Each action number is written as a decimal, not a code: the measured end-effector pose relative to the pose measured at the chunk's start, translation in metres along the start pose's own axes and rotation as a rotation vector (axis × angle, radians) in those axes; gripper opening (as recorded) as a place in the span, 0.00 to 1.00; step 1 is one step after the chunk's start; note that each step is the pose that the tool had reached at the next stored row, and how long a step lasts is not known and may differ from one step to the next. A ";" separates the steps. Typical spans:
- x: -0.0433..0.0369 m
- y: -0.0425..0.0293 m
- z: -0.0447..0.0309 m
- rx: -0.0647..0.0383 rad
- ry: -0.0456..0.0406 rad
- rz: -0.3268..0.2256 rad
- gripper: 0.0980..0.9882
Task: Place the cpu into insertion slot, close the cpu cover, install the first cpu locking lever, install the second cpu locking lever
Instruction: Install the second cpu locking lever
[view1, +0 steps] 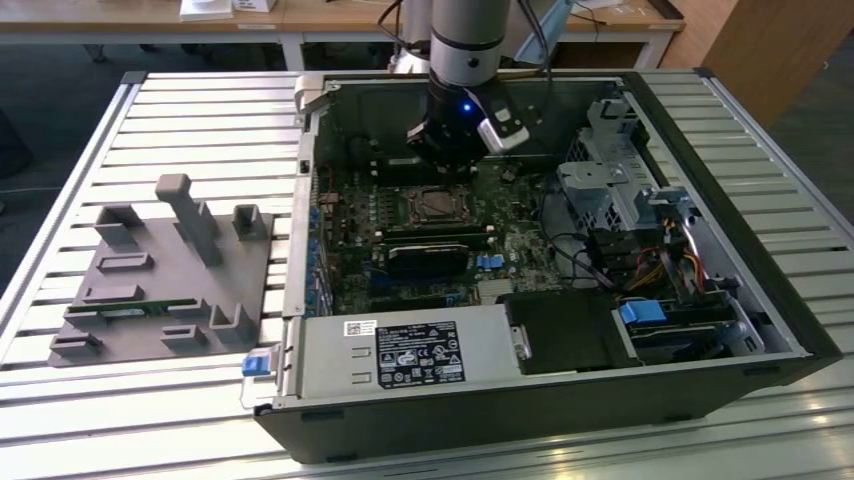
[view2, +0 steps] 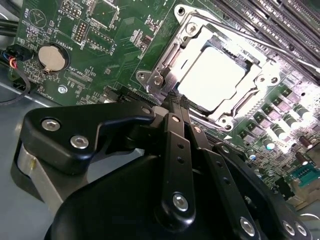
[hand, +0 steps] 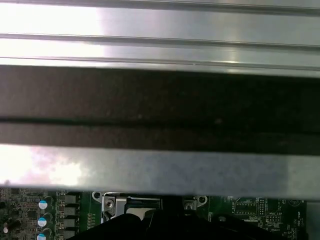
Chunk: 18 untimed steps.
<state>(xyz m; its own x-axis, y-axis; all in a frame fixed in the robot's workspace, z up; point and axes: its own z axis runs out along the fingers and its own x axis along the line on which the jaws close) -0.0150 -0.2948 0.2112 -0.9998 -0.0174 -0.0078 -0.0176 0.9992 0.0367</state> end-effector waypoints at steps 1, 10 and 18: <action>0.0000 -0.0005 0.0000 0.000 0.0000 0.000 0.01; 0.0001 -0.0064 -0.0002 0.000 0.0000 0.000 0.01; 0.0002 -0.0113 -0.0004 0.000 0.0000 0.000 0.01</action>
<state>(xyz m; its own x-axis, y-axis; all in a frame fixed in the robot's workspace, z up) -0.0151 -0.3061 0.2112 -0.9998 -0.0174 -0.0078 -0.0177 0.9992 0.0366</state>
